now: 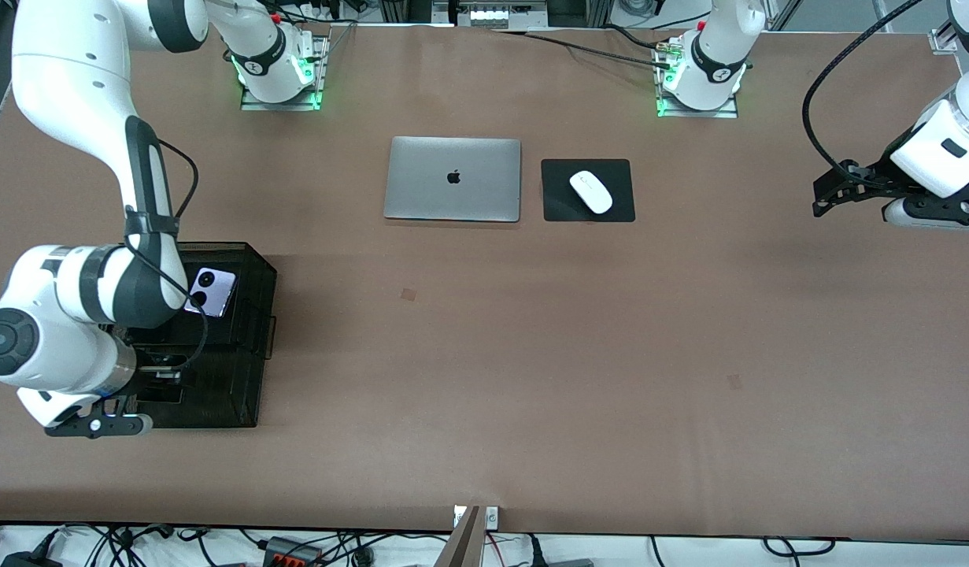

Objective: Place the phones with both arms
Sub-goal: 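Carry the black flip phone into the mesh basket with the right gripper, then open the right gripper to release the black flip in the basket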

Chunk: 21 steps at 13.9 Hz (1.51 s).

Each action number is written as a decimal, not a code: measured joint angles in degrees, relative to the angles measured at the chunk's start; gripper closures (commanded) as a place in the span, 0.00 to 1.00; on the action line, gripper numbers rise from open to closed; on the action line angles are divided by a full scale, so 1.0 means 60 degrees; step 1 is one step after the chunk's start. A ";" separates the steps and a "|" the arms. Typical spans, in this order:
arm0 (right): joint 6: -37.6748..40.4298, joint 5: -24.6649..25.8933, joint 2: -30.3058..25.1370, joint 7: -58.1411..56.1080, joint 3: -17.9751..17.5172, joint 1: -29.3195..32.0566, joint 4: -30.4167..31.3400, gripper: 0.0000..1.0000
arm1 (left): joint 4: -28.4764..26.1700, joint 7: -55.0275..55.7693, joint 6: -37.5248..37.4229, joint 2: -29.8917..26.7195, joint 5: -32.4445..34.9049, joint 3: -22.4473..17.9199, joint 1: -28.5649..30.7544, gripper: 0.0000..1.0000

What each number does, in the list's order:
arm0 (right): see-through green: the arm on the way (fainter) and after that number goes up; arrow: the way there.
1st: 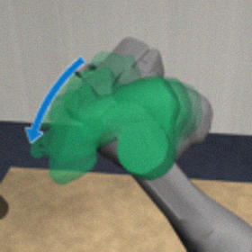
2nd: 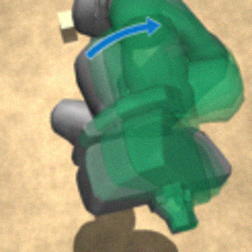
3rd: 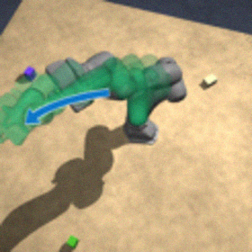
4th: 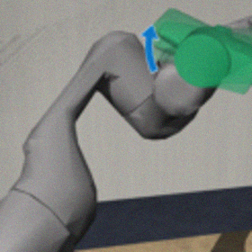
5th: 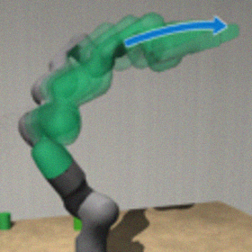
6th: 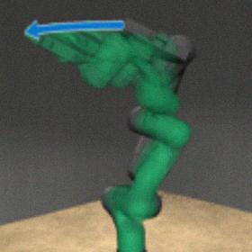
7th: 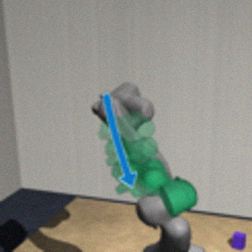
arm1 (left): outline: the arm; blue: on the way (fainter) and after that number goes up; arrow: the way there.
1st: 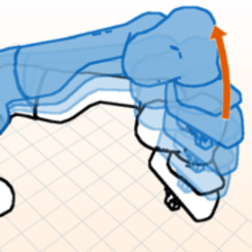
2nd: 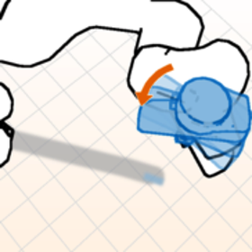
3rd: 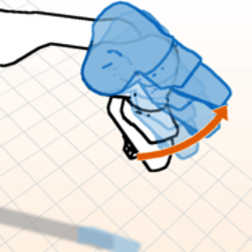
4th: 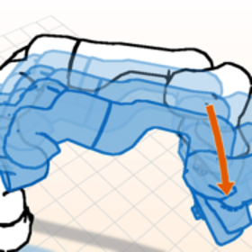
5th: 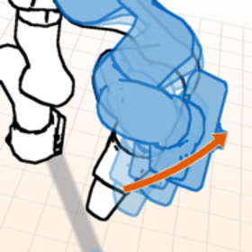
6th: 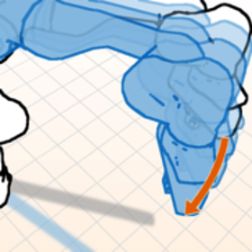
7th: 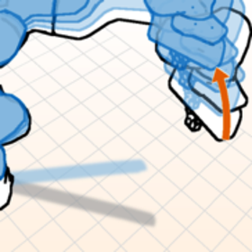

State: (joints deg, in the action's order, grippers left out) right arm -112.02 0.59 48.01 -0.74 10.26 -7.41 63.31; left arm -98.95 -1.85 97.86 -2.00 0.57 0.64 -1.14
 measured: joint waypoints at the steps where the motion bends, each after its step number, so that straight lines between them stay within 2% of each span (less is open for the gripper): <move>1: -0.0336 0.0000 0.0083 -0.0030 -0.0014 -0.0001 0.0134 0.73 | 0.0000 0.0000 0.0000 0.0000 0.0000 0.0005 0.0000 0.00; 4: -0.1479 0.0000 0.0227 -0.0360 -0.0017 0.0064 0.0600 0.73 | 0.0000 0.0000 0.0000 0.0000 0.0000 0.0027 0.0000 0.00; 8: -0.1628 -0.0484 0.0301 -0.0462 -0.0036 0.0218 0.1007 0.73 | 0.0000 0.0000 0.0000 0.0000 0.0000 0.0059 -0.0001 0.00; 9: -0.1629 -0.0582 0.0308 -0.0473 -0.0050 0.0218 0.1159 0.69 | 0.0000 0.0000 0.0000 0.0000 0.0000 0.0060 -0.0001 0.00; 10: -0.1638 -0.0626 0.0316 -0.0488 -0.0065 0.0218 0.1296 0.59 | 0.0000 0.0000 0.0000 0.0000 0.0000 0.0060 -0.0001 0.00; 11: -0.1661 -0.0631 0.0315 -0.0518 -0.0067 0.0221 0.1393 0.42 | 0.0006 0.0000 0.0000 0.0001 0.0000 0.0060 -0.0001 0.00; 12: -0.1684 -0.0633 0.0314 -0.0629 -0.0068 0.0238 0.1424 0.11 | 0.0031 0.0000 0.0000 0.0001 0.0000 0.0059 -0.0001 0.00; 13: -0.1690 -0.0639 0.0305 -0.0761 -0.0067 0.0273 0.1424 0.00 | 0.0069 0.0000 0.0000 0.0002 0.0000 0.0051 0.0001 0.00; 17: -0.1802 -0.0638 0.0071 -0.0963 -0.0060 0.0375 0.1103 0.00 | 0.0174 0.0000 0.0000 0.0029 0.0000 0.0000 0.0059 0.00; 19: -0.1720 -0.0640 -0.0509 -0.0976 -0.0092 0.0338 0.0839 0.00 | 0.0181 0.0000 0.0000 0.0038 0.0000 0.0000 0.0067 0.00; 21: -0.0798 -0.0643 -0.1347 -0.1018 -0.0195 0.0258 0.0752 0.00 | 0.0190 0.0000 0.0000 0.0041 0.0000 0.0016 0.0066 0.00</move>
State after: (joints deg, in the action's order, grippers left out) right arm -116.81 -3.26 39.92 -6.85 9.09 -5.86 67.82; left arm -97.81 -1.85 97.86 -1.76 0.57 0.73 -0.74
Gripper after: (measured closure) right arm 0.000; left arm 0.000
